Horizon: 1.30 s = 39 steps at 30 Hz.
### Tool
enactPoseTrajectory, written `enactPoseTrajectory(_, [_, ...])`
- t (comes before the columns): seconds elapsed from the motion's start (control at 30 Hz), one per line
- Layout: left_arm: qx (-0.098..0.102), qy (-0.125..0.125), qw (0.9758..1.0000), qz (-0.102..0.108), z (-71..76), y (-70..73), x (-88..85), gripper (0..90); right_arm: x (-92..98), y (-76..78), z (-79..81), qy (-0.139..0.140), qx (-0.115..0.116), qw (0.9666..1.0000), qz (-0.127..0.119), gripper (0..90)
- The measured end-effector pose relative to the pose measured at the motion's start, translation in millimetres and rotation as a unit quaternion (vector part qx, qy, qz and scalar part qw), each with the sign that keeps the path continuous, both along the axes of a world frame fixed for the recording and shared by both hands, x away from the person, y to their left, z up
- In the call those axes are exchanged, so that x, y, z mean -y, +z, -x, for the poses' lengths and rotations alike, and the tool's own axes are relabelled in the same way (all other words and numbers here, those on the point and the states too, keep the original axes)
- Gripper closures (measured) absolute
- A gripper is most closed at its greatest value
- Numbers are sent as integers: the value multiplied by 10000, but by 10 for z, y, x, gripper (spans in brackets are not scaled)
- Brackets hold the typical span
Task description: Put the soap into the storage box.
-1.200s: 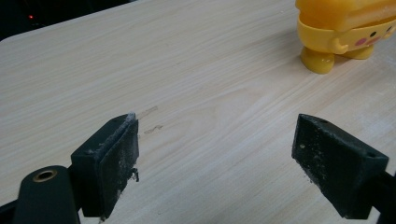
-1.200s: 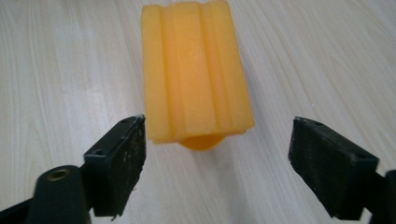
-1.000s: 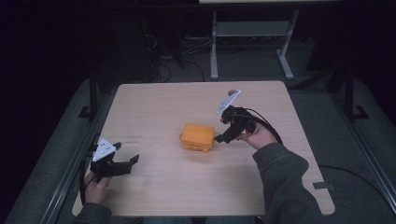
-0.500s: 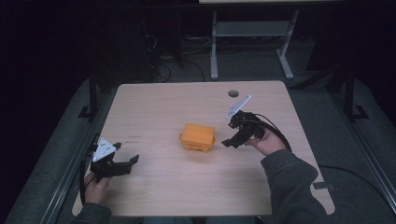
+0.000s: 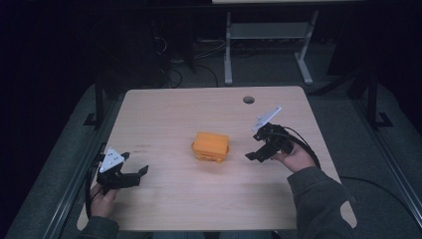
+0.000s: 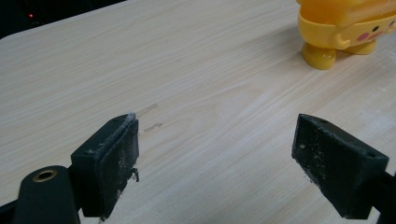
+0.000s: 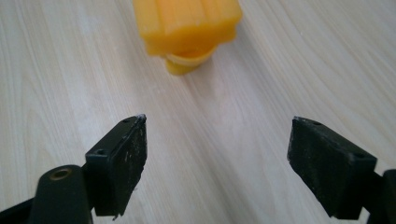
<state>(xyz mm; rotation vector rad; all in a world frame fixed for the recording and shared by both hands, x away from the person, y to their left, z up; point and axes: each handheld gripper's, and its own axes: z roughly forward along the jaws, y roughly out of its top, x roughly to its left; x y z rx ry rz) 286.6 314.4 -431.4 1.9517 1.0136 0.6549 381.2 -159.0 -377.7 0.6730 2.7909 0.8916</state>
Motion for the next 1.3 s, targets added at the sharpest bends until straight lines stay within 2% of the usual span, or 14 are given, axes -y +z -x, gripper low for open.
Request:
enactPoseTrajectory(0.5, [4, 9, 10000, -17, 5, -1, -4, 141, 256, -159, 141, -244, -101, 9996, -80, 186])
enactPoseTrajectory(0.57, [-4, 9, 10000, -16, 5, -3, -2, 141, 283, -173, 157, -283, -113, 9995, -34, 184])
enactPoseTrajectory(0.9, [13, -21, 10000, -37, 1, -11, 12, 141, 427, -259, 254, -420, -164, 9989, -128, 186])
enactPoseTrajectory(1.03, [-7, -14, 10000, -23, -2, -15, 14, 141, 489, -324, 305, -506, -262, 9981, -214, 187])
enactPoseTrajectory(1.3, [-18, -34, 10000, -70, 0, -14, 19, 140, 567, -414, 391, -551, -286, 9978, -235, 187])
